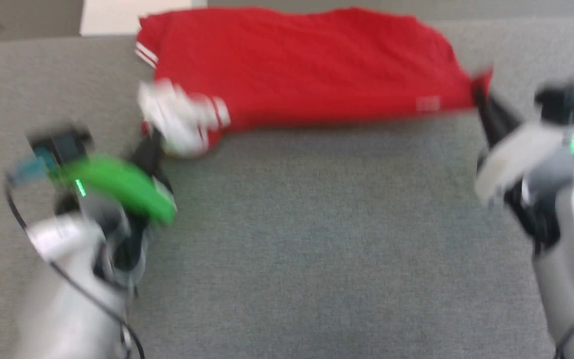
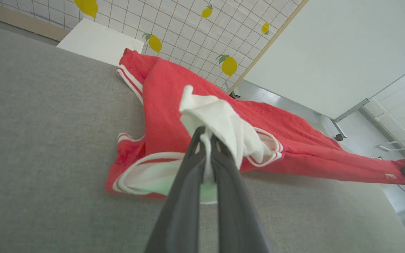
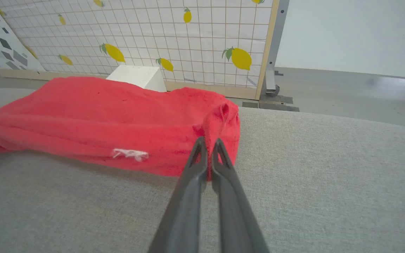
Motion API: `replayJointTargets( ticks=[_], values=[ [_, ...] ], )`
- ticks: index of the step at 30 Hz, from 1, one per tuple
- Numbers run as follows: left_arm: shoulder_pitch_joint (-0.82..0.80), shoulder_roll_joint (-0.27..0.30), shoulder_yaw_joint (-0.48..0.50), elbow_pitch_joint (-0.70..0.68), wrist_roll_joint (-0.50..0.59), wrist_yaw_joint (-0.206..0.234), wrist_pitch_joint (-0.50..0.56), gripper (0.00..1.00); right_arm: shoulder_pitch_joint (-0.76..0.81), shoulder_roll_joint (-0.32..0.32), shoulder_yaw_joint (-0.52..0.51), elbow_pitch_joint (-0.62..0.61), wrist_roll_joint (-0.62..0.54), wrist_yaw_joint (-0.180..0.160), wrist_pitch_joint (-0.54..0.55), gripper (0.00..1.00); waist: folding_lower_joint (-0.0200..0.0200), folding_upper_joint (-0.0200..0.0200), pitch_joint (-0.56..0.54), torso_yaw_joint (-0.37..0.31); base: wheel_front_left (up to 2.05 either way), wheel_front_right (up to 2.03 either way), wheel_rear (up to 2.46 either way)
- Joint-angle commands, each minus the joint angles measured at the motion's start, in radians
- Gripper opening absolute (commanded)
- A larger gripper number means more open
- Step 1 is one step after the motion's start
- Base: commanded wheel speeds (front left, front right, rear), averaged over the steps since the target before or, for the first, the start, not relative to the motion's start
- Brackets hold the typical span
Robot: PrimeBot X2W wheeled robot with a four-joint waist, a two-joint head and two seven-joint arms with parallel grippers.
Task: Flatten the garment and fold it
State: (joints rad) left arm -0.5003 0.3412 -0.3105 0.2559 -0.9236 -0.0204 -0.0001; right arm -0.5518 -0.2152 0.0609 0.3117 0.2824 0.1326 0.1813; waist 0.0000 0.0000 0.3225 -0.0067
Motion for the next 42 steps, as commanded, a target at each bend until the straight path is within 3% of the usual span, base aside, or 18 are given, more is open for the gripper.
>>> replayJointTargets(
  ticks=[1,4,10,16,23,28,36,42],
  values=[
    [0.074,-0.003,-0.010,-0.030,-0.018,-0.011,0.007,0.00,0.067,-0.003,-0.015,-0.030,0.014,-0.002,0.014,0.00,0.0000,0.0000,-0.082,0.033,0.00,0.00,0.00],
    [0.205,0.004,-0.038,-0.076,-0.034,-0.008,0.028,0.00,0.196,0.004,-0.042,-0.089,0.011,-0.002,0.040,0.00,0.0000,0.0000,-0.107,0.044,0.00,0.00,0.00],
    [0.405,0.013,-0.068,-0.132,-0.024,0.058,0.027,0.00,0.414,0.030,-0.063,-0.179,-0.006,-0.002,0.119,0.00,0.0000,0.0000,-0.147,0.055,0.00,0.00,0.00],
    [0.516,0.025,-0.081,-0.153,-0.022,0.110,0.038,0.00,0.546,0.048,-0.068,-0.231,-0.030,-0.002,0.222,0.00,0.0000,0.0000,-0.175,0.050,0.00,0.00,0.00],
    [0.605,0.076,-0.112,-0.185,0.010,0.170,0.089,0.00,0.679,0.053,-0.110,-0.326,-0.063,-0.002,0.317,0.00,0.0000,0.0000,-0.207,0.039,0.00,0.00,0.00],
    [0.628,0.088,-0.126,-0.211,0.062,0.195,0.052,0.00,0.733,0.065,-0.123,-0.357,-0.055,-0.002,0.248,0.00,0.0000,0.0000,-0.213,0.031,0.00,0.00,0.00],
    [0.539,0.036,-0.134,-0.219,0.201,0.203,-0.158,0.00,0.713,0.106,-0.120,-0.335,-0.074,-0.002,0.015,0.00,0.0000,0.0000,-0.189,0.026,0.00,0.00,0.00],
    [0.435,0.002,-0.141,-0.162,0.247,0.200,-0.204,0.00,0.645,0.116,-0.116,-0.311,-0.116,-0.002,-0.043,0.00,0.0000,0.0000,-0.171,0.023,0.00,0.00,0.00]
  ],
)
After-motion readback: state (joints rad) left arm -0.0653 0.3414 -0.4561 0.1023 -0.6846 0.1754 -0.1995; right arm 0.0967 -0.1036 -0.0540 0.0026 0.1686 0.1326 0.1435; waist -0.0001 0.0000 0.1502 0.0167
